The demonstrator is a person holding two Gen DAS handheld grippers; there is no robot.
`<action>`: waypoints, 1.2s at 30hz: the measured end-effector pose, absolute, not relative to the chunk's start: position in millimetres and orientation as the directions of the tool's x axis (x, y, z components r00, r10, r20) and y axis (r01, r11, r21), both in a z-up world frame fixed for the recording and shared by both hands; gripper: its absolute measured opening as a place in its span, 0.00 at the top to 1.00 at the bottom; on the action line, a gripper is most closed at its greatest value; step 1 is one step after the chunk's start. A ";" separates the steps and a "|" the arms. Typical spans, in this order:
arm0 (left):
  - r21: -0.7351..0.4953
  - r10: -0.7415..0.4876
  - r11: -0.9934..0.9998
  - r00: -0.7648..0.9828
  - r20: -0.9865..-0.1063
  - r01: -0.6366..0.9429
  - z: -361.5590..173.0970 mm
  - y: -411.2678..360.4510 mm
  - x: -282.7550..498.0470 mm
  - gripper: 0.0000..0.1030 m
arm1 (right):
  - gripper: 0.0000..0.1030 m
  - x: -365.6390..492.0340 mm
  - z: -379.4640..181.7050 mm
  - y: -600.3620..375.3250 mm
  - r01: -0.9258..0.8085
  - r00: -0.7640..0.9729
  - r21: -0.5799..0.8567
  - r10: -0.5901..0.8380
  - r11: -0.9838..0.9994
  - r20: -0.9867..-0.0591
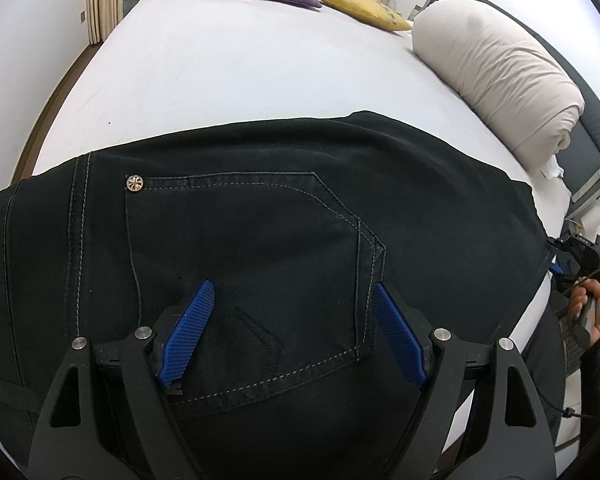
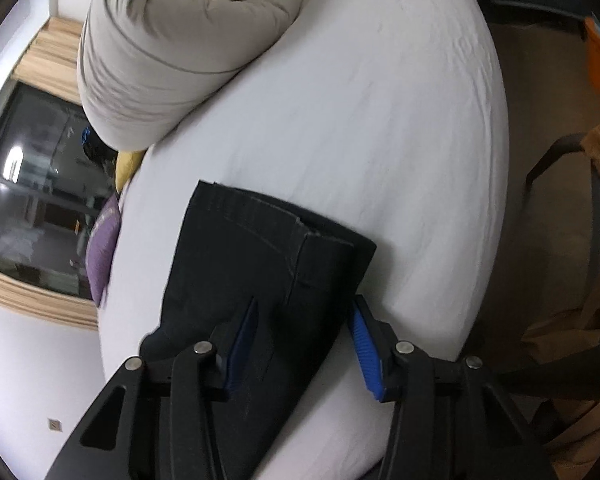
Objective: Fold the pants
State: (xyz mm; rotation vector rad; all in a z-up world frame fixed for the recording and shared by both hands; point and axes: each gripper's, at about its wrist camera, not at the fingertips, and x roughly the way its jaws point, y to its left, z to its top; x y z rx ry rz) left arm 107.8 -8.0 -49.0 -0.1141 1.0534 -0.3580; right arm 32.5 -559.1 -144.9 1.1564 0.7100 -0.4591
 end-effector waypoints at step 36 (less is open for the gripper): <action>-0.360 -0.402 0.916 0.428 -0.809 0.179 -51.5 12.6 114.3 0.21 | 0.93 75.0 -156.9 -567.1 0.527 0.831 0.793 0.012 0.306 -0.556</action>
